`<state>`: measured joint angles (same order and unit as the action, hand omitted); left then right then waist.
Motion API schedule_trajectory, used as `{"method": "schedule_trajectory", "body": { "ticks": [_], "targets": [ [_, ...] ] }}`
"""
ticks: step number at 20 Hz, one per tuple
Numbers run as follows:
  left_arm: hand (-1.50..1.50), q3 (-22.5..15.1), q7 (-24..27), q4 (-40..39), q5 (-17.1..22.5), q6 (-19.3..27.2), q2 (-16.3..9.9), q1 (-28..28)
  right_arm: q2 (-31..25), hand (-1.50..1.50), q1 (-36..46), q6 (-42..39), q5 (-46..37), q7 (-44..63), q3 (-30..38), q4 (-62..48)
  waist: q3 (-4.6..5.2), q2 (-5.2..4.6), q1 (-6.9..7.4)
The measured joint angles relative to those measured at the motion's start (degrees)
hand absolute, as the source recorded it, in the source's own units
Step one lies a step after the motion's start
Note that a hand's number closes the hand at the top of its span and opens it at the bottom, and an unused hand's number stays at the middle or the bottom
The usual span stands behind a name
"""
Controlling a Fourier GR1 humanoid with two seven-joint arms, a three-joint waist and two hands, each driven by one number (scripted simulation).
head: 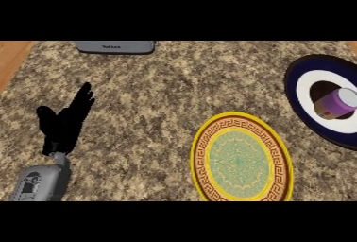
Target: Pick the can from the plate and place it in the plate
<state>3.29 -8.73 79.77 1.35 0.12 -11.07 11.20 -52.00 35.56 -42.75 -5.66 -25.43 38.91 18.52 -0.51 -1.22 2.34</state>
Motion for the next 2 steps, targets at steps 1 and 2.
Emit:
{"method": "schedule_trajectory", "body": {
  "ticks": [1, 2],
  "targets": [
    [0.0, -0.1, -0.2, 0.2, -0.1, 0.1, 0.0, 0.3, -0.1, -1.5, -0.2, 0.1, -0.1, -0.1, -0.3, 0.1, -0.01, -0.01, 0.05],
    [0.0, -0.3, 0.0, 0.1, -0.2, 0.3, 0.5, 0.1, -0.3, -1.5, -0.5, 0.2, -0.3, -0.3, -0.6, 0.3, -0.02, -0.04, 0.1]
  ]
}}
